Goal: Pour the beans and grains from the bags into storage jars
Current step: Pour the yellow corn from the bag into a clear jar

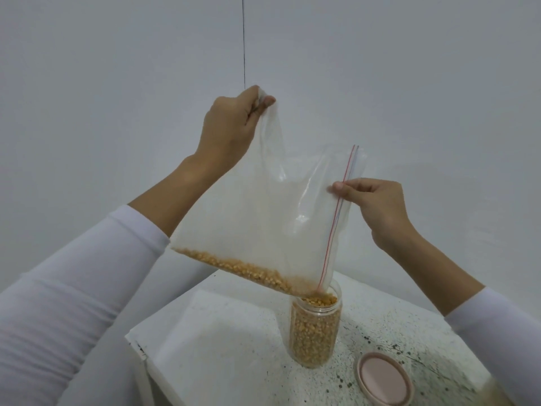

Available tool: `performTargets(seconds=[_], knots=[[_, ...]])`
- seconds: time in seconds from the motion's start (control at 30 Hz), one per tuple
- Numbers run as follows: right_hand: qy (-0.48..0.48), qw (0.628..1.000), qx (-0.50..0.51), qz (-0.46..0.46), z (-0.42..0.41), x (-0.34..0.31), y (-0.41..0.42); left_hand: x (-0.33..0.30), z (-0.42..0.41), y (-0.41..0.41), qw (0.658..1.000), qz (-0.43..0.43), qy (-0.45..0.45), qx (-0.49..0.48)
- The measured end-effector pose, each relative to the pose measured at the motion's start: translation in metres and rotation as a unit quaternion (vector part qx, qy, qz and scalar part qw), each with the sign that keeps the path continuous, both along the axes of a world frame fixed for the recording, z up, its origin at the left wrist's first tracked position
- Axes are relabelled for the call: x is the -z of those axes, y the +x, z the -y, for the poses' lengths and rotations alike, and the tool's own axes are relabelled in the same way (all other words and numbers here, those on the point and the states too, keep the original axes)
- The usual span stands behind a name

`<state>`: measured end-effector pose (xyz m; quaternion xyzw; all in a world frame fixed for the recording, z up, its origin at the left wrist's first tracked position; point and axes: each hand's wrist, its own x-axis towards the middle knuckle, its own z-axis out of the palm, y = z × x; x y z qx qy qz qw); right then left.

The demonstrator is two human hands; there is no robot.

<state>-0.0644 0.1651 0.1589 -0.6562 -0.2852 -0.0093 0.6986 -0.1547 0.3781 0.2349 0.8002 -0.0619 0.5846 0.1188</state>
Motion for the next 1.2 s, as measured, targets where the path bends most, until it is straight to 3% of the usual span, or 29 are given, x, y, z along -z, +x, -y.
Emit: performTargets(seconds=[1.2], knots=[[-0.006,1.000,-0.005,-0.025,0.008,0.001,-0.011,-0.006,0.002,-0.006,0.999,-0.010,0.018,-0.029]])
